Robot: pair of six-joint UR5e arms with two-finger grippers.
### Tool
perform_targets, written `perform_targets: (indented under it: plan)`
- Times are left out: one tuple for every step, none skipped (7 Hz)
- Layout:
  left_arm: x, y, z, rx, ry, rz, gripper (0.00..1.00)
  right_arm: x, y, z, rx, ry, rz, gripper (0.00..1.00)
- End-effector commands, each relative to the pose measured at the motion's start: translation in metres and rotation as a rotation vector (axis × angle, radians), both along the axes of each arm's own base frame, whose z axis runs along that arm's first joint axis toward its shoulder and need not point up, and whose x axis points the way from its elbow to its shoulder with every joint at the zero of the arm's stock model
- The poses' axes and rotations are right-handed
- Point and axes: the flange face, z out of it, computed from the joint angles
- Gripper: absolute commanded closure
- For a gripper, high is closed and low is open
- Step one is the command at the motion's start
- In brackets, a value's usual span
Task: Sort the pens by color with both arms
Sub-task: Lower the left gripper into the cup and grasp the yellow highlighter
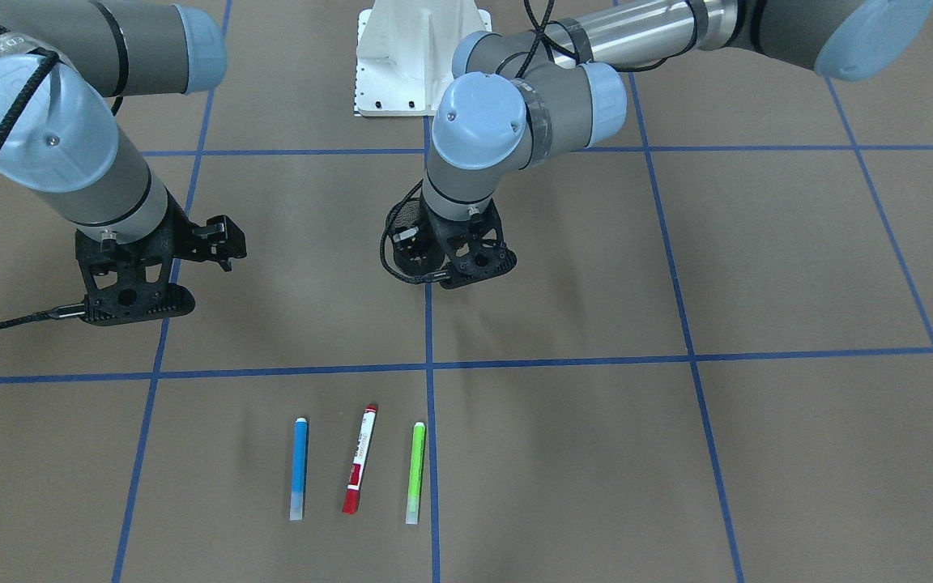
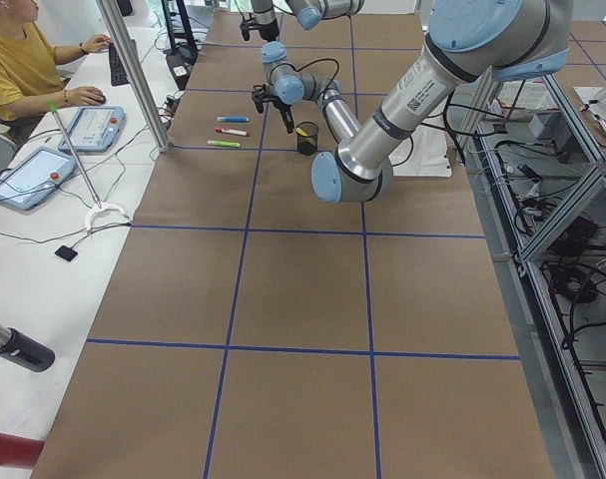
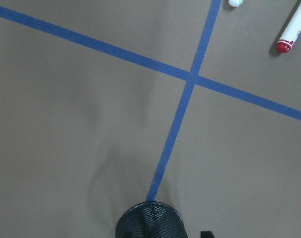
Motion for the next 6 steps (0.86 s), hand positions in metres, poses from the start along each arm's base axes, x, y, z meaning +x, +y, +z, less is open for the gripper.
perform_targets:
  plan:
    - [0.0041, 0.0062, -0.0006, 0.000, 0.000, 0.010, 0.52, -0.0014, 0.0007, 0.0001, 0.001, 0.001, -0.002, 0.00]
    - [0.0035, 0.0069, -0.0019, -0.001, 0.003, 0.011, 0.53, -0.0015, 0.0007, 0.0027, -0.004, 0.004, -0.001, 0.00]
    - [0.0034, 0.0085, -0.0029, -0.011, 0.009, 0.021, 0.54, -0.0017, 0.0004, 0.0007, -0.001, 0.002, -0.001, 0.00]
    - [0.0034, 0.0087, -0.0030, -0.013, 0.010, 0.021, 0.55, -0.0017, 0.0004, 0.0007, -0.001, 0.002, -0.001, 0.00]
    - [0.0035, 0.0086, -0.0005, -0.015, 0.006, 0.021, 0.58, -0.0017, 0.0004, 0.0007, -0.001, 0.002, -0.001, 0.00]
    - [0.0036, 0.0086, -0.0001, -0.022, -0.002, 0.021, 0.59, -0.0017, 0.0004, 0.0007, -0.001, 0.002, -0.001, 0.00]
